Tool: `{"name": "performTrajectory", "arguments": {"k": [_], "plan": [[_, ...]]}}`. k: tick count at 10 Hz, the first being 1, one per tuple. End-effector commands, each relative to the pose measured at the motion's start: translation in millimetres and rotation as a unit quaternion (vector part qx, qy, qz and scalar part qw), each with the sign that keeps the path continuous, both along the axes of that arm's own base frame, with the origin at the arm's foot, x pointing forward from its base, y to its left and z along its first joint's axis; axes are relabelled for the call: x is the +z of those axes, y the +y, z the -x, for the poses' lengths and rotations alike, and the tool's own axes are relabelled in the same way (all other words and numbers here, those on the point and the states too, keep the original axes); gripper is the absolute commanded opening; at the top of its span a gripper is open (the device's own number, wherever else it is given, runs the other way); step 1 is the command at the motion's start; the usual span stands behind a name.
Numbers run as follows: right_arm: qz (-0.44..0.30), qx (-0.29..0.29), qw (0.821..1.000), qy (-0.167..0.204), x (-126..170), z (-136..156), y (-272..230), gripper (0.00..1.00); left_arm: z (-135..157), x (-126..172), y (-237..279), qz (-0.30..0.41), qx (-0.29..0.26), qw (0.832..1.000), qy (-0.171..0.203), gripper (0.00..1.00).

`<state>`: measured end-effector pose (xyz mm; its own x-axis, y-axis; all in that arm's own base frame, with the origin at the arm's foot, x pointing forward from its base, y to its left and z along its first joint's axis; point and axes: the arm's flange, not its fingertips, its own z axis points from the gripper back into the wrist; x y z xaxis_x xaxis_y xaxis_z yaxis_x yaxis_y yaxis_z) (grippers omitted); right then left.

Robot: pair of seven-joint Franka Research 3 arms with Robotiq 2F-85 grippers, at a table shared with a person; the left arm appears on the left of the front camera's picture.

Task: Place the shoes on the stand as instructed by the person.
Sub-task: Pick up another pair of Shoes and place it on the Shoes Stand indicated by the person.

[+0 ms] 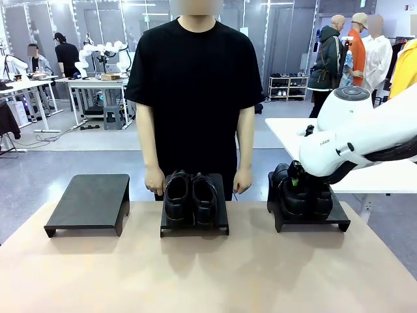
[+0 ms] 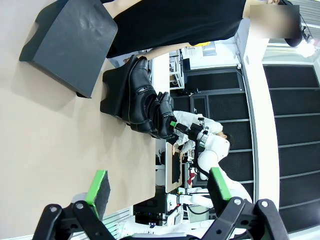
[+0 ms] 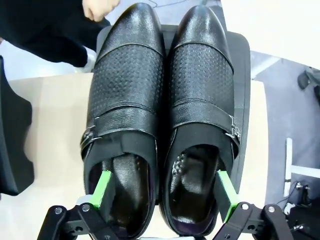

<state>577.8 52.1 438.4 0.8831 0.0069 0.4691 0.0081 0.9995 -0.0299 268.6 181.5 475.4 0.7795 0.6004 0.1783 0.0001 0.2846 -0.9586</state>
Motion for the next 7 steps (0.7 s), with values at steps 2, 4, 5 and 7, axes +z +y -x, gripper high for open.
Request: {"name": "performTrajectory", "arguments": {"k": [2,4,5,7], "plan": [[-0.043,0.007,0.998,0.047,57,21,-15,1.00,-1,-1,1,0.000,-0.006,1.000,-0.006,1.00],[-0.103,0.007,0.992,0.069,85,35,-44,1.00,-1,-1,1,0.000,-0.006,1.000,-0.006,1.00],[-0.146,0.008,0.986,0.086,96,49,-63,1.00,-1,-1,1,0.000,-0.006,1.000,-0.006,1.00],[-0.225,0.006,0.969,0.102,110,82,-101,1.00,-1,-1,1,0.000,-0.006,1.000,-0.006,1.00]]}}
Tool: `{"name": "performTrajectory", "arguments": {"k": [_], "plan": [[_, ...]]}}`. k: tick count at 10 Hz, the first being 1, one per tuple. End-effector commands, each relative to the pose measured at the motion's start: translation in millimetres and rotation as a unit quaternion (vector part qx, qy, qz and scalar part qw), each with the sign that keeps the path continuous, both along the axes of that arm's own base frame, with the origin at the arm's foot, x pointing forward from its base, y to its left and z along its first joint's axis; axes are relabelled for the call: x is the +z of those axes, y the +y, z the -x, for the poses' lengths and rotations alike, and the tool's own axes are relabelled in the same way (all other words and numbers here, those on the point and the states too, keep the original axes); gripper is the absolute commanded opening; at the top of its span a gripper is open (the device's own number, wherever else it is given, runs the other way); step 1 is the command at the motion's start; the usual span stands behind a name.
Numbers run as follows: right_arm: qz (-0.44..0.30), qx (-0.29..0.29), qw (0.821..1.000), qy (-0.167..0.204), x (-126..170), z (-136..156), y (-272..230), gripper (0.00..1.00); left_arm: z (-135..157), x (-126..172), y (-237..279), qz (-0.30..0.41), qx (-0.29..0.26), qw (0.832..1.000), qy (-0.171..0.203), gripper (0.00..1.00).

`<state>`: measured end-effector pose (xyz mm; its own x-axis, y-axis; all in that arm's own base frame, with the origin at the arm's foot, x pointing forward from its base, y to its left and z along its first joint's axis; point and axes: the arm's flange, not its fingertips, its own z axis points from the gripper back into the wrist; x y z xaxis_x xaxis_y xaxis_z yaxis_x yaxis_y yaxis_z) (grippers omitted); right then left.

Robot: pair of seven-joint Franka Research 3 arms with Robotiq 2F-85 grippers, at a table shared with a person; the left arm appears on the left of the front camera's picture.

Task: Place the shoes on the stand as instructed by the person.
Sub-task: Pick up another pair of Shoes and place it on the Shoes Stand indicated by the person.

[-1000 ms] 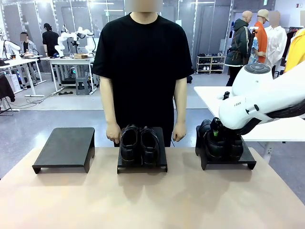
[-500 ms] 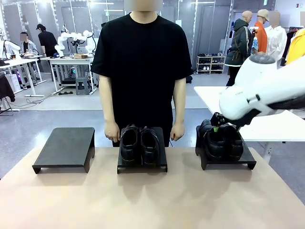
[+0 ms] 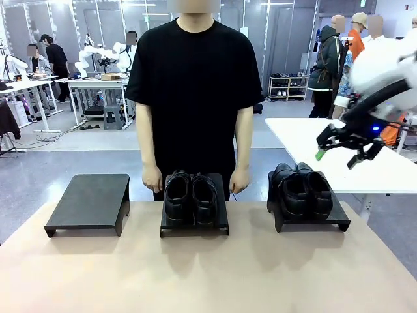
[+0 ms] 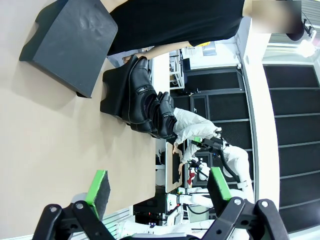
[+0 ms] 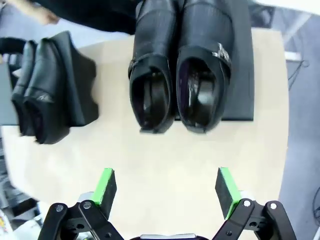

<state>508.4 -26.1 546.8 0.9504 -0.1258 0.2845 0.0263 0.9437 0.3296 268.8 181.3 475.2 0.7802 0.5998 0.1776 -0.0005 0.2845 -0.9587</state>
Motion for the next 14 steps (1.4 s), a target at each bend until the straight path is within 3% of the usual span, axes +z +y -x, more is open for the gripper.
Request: {"name": "performTrajectory", "arguments": {"k": [1,3,5,8,11,14], "plan": [[-0.087,-0.002,0.996,0.022,5,35,-44,1.00,-1,-1,1,0.000,-0.006,1.000,-0.006,1.00],[-0.218,-0.010,0.976,0.025,3,92,-92,1.00,-1,-1,1,0.000,-0.006,1.000,-0.006,1.00],[-0.314,-0.043,0.948,0.005,-17,155,-133,1.00,-1,-1,1,0.000,-0.006,1.000,-0.006,1.00],[-0.370,-0.048,0.928,0.021,-48,227,-170,1.00,-1,-1,1,0.000,-0.006,1.000,-0.006,1.00],[-0.438,-0.035,0.898,0.016,-87,264,-200,1.00,-1,-1,1,0.000,-0.006,1.000,-0.006,1.00],[-0.450,-0.035,0.892,0.022,-108,274,-209,1.00,-1,-1,1,0.000,-0.006,1.000,-0.006,1.00]]}}
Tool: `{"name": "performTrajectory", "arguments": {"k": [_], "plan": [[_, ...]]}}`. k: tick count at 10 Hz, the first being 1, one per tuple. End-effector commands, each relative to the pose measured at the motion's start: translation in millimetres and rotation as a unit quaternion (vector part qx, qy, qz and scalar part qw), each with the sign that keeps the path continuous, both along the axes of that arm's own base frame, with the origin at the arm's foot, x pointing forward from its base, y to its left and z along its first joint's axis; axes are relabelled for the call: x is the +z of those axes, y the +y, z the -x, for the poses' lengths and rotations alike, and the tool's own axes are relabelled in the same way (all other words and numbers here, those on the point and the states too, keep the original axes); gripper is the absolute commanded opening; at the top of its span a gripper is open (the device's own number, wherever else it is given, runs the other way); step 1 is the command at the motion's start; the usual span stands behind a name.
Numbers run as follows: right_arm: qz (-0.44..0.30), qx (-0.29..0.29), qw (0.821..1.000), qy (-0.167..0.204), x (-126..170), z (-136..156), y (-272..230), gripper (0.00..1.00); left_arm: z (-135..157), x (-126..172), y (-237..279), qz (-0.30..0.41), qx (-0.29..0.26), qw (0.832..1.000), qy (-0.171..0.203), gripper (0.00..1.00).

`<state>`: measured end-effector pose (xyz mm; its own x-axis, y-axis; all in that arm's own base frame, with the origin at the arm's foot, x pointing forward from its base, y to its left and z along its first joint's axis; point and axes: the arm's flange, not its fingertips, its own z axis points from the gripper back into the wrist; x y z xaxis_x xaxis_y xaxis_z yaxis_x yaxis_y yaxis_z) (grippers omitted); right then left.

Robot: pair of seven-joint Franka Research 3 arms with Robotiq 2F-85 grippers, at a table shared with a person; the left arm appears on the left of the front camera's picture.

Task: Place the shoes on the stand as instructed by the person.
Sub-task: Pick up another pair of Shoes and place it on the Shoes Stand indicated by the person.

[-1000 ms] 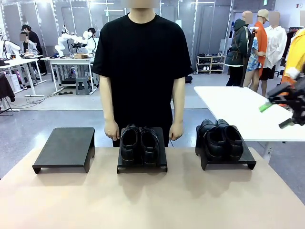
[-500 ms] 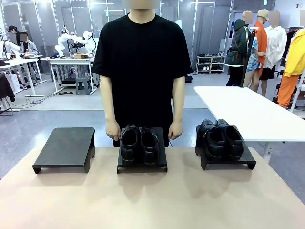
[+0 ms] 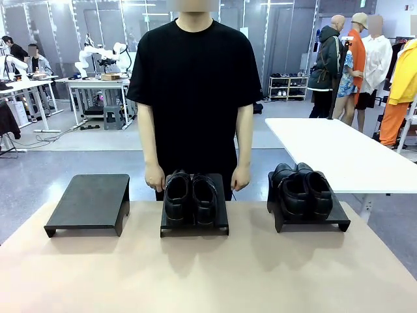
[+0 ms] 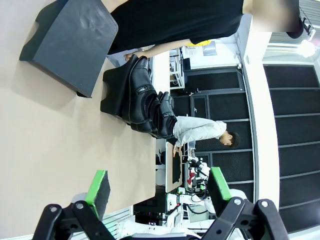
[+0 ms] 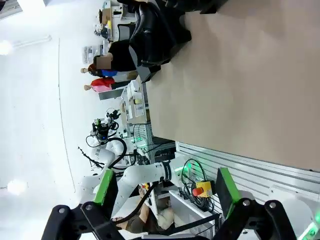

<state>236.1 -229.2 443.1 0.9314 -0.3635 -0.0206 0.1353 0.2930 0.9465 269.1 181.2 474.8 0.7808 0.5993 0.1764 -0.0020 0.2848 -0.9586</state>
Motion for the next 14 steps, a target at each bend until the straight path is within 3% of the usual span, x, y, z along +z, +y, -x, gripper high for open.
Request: {"name": "performTrajectory", "arguments": {"k": [1,14], "plan": [[-0.007,0.003,1.000,-0.009,-7.4,2.4,-6.4,1.00,-0.6,-0.7,0.9,0.000,-0.006,1.000,-0.007,1.00],[-0.002,-0.001,1.000,0.002,-5.6,0.3,-2.6,1.00,-0.6,-0.7,0.9,0.000,-0.006,1.000,-0.007,1.00]]}}
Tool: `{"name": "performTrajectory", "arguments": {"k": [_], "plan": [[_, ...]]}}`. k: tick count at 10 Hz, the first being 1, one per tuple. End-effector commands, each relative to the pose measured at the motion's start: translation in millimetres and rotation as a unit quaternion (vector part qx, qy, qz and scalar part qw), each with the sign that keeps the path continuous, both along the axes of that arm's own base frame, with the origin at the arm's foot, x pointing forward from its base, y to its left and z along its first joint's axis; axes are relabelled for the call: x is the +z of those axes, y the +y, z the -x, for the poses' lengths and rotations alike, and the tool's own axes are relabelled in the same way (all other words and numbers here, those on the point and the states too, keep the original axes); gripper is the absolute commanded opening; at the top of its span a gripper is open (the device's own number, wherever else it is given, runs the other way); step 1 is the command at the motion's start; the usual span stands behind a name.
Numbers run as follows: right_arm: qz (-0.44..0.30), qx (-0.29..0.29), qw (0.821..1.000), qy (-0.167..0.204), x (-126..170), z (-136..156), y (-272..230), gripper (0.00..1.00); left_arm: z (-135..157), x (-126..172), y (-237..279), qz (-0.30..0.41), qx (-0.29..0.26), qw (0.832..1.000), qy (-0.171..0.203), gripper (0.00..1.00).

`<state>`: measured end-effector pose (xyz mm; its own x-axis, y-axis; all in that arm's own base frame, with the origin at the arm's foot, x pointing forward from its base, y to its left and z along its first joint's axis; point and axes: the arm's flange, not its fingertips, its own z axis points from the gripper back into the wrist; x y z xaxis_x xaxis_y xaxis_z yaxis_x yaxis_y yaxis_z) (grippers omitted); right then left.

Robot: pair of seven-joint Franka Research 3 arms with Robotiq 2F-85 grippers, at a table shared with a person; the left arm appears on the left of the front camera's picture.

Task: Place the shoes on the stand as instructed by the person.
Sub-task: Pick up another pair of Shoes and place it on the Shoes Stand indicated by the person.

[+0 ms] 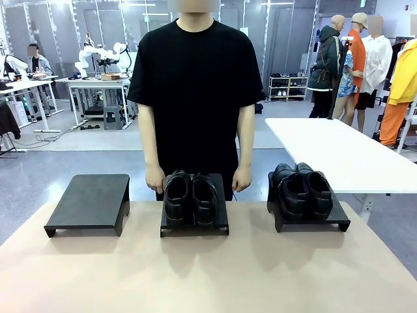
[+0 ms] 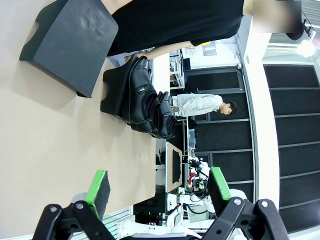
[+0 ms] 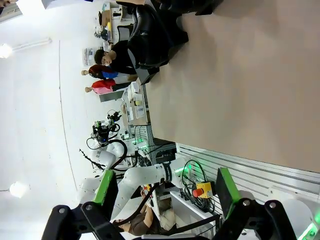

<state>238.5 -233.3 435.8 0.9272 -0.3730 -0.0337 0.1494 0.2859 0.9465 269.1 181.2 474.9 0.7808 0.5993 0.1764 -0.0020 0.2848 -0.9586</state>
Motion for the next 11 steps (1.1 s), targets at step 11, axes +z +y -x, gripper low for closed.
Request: {"name": "performTrajectory", "arguments": {"k": [11], "plan": [[0.001,0.004,1.000,-0.004,1.7,2.8,1.5,1.00,-0.6,-0.7,0.9,0.000,-0.006,1.000,-0.007,1.00]]}}
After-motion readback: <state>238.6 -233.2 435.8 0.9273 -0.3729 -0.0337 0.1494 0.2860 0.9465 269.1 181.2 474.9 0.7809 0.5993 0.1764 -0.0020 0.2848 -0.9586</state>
